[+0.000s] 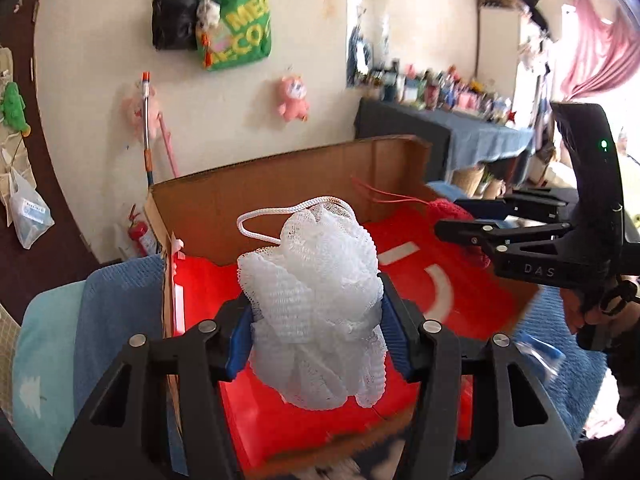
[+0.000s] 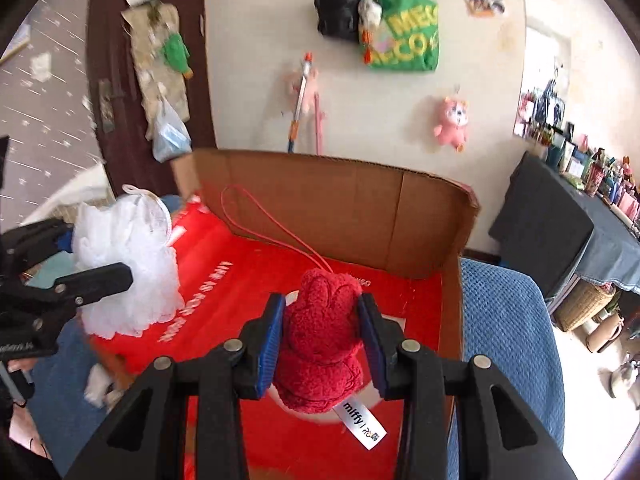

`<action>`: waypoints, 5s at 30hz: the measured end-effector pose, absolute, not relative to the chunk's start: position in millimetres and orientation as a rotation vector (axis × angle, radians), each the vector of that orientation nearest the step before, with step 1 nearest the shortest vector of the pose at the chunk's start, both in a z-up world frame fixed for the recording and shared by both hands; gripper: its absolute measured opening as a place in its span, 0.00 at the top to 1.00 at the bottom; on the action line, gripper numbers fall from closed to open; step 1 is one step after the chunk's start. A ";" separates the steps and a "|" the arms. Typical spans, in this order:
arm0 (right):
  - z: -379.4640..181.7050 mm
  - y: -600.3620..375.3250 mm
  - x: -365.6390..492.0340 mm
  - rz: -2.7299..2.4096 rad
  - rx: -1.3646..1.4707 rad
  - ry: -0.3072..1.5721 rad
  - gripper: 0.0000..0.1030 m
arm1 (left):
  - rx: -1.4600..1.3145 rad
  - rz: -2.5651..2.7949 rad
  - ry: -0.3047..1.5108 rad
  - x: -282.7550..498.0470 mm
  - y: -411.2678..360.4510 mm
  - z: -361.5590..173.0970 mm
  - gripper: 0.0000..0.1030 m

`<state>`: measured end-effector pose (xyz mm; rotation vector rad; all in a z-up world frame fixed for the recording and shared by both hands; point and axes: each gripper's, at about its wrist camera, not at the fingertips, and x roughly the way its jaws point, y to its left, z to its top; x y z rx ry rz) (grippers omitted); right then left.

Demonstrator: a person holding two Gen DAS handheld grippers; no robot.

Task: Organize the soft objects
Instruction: 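Carry the white puff and red bunny into the box and release both, then lift both tools out of the box back toward the remaining items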

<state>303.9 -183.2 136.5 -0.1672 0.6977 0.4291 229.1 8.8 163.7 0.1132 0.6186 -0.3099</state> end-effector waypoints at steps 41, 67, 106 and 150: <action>58.3 -159.3 463.3 0.183 -0.295 1.077 0.59 | 0.113 -0.062 0.956 402.5 21.0 85.6 0.48; 59.9 -138.3 461.2 0.172 -0.310 1.080 0.54 | 0.114 -0.063 0.947 400.0 35.2 84.2 0.32; 185.4 -164.6 319.1 0.235 -0.205 0.708 0.08 | -0.001 -0.136 0.634 287.9 37.9 183.4 0.07; 102.2 -216.4 19.5 0.193 -0.053 0.281 0.00 | -0.031 -0.089 0.278 11.1 1.5 103.4 0.00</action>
